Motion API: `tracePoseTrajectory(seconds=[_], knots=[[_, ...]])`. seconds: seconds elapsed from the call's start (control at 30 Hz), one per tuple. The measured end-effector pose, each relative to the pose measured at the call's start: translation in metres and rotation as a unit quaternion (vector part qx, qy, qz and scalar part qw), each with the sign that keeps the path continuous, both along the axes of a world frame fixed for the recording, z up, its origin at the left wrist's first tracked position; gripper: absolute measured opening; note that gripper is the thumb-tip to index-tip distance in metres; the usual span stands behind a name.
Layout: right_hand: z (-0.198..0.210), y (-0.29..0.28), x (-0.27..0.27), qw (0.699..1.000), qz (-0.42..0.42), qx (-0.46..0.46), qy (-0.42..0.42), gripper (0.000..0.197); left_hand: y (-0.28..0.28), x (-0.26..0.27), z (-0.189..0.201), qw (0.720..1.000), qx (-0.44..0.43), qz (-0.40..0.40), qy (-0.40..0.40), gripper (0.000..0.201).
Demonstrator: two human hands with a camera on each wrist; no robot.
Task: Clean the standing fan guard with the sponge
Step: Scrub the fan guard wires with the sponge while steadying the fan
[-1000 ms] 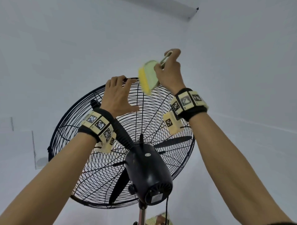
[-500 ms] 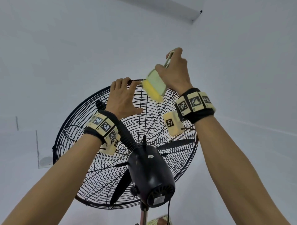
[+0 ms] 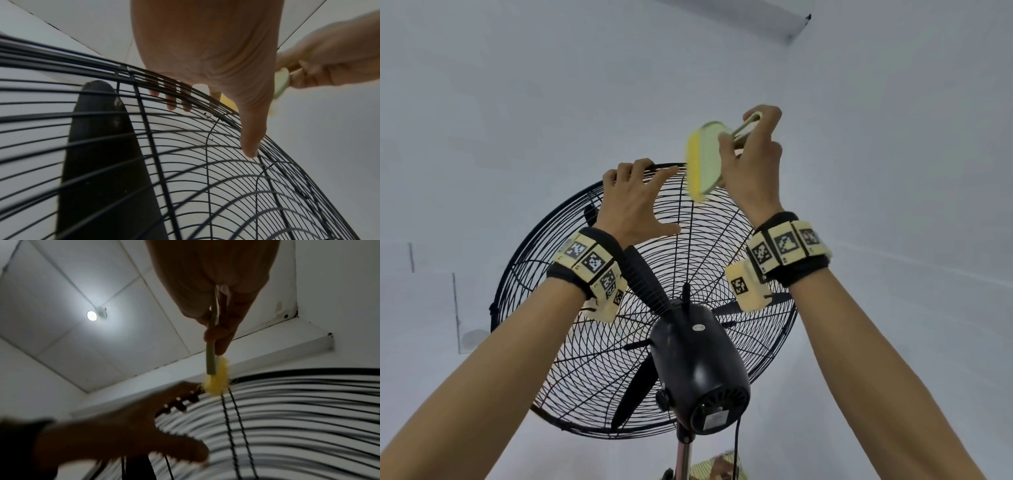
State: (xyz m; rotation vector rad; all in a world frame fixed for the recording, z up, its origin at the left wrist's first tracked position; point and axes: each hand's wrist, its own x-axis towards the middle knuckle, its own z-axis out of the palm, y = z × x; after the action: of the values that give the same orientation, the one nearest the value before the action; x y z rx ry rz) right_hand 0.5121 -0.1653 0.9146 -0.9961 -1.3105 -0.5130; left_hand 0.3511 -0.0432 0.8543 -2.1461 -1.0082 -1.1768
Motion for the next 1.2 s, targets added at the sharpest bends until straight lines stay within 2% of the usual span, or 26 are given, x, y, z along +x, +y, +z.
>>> tracePoseTrajectory(seconds=[0.17,0.37,0.53,0.73,0.87,1.07,1.13,1.2], knots=[[-0.046,-0.004,0.012,0.999,0.029,-0.021,0.014,0.042,0.001,-0.003,-0.003,1.0,-0.001,0.017,0.003,0.11],[-0.039,-0.006,0.007,0.995,0.072,0.033,0.064,0.036,-0.001,0.0,-0.004,1.0,0.009,0.012,0.006,0.109],[-0.043,-0.006,0.008,0.997,0.052,-0.032,0.051,0.038,0.0,-0.004,-0.006,1.0,0.01,0.013,0.002,0.11],[-0.044,-0.008,-0.001,0.992,0.101,0.036,0.072,0.035,-0.002,-0.002,-0.006,1.0,0.017,0.012,0.008,0.109],[-0.059,-0.011,0.009,0.994,0.088,-0.029,0.066,0.034,-0.001,-0.004,-0.006,1.0,0.012,0.011,0.002,0.108],[-0.077,-0.016,0.008,0.98,0.131,0.044,0.145,0.033,-0.001,-0.004,-0.007,1.0,0.022,0.009,0.004,0.108],[-0.084,-0.013,0.009,0.981,0.136,0.033,0.133,0.031,-0.002,-0.002,-0.007,1.0,0.02,0.01,0.006,0.108],[-0.096,-0.012,0.015,0.985,0.129,-0.011,0.11,0.037,-0.001,-0.003,-0.006,1.0,0.011,0.014,0.007,0.109]])
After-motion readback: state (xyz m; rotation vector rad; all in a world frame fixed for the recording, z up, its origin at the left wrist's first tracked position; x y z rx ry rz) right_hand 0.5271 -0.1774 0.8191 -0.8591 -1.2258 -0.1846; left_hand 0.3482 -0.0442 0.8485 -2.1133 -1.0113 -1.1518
